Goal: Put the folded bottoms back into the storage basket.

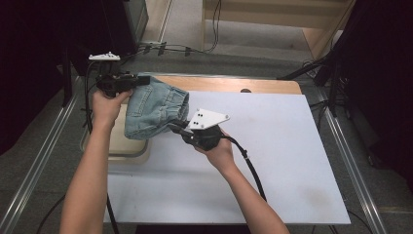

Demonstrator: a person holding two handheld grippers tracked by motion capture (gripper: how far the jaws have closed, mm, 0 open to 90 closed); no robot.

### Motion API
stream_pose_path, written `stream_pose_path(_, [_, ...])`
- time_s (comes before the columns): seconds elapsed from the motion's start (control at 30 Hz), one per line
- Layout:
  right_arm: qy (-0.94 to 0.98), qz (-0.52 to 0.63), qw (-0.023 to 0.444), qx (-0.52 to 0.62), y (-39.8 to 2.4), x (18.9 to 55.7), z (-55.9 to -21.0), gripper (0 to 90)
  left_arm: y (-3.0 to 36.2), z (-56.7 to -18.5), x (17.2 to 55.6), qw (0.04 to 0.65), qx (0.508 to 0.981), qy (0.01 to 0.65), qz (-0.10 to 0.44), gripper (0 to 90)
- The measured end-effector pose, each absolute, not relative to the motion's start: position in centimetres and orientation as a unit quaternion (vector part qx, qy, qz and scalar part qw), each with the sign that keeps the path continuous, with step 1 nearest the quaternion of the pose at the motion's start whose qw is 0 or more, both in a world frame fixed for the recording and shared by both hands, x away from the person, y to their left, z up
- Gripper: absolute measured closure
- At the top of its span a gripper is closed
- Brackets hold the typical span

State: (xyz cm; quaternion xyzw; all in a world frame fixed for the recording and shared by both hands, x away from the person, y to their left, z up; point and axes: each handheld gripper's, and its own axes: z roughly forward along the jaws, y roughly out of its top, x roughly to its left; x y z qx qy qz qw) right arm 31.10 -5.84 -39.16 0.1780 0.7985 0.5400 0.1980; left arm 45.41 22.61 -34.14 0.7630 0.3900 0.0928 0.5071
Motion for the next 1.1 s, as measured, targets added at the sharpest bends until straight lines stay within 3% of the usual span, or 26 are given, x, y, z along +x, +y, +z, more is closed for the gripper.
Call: stream_pose_path(1.1, [0.805, 0.542, 0.18, 0.161, -1.1, 31.8, -39.5, 81.1, 27.0, -34.4, 45.2, 0.503, 0.758, 0.401, 0.106, 75.5])
